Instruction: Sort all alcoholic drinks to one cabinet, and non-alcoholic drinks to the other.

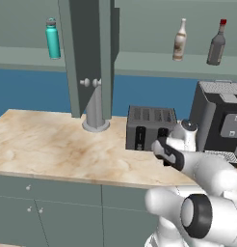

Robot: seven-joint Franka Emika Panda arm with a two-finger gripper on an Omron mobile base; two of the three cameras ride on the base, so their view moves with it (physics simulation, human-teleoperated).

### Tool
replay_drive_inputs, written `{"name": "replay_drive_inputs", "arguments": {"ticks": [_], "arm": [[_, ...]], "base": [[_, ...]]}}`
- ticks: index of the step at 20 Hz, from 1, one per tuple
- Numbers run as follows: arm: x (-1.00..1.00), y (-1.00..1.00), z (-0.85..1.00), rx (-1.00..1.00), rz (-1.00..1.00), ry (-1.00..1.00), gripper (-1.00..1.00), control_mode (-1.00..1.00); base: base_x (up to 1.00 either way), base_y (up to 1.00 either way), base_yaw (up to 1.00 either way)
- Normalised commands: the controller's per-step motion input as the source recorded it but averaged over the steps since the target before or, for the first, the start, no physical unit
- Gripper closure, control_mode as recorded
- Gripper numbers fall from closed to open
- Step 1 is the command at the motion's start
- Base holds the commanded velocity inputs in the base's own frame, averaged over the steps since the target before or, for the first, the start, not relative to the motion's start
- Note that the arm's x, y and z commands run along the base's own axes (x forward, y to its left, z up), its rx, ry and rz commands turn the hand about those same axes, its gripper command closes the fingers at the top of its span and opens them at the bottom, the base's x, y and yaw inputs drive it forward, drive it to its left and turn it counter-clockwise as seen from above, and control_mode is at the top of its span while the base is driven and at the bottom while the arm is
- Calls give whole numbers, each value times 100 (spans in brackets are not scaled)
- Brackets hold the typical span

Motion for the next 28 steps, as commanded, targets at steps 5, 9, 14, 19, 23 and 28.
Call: {"name": "replay_drive_inputs", "arguments": {"ticks": [5, 9, 14, 19, 23, 28], "arm": [[-60, -5, 23, 5, 0, 0, 100, -100], [-59, -2, 28, 3, 0, -4, 100, -100], [-50, 0, 43, 2, -1, -9, 100, -100], [-42, 0, 50, 0, -3, -14, 100, -100], [-36, 0, 51, 0, -3, -14, 100, -100], [-32, 6, 53, 0, -4, -13, 100, -100]], "base": [[0, 0, 0], [0, 0, 0], [0, 0, 0], [0, 0, 0], [0, 0, 0], [0, 0, 0]]}}
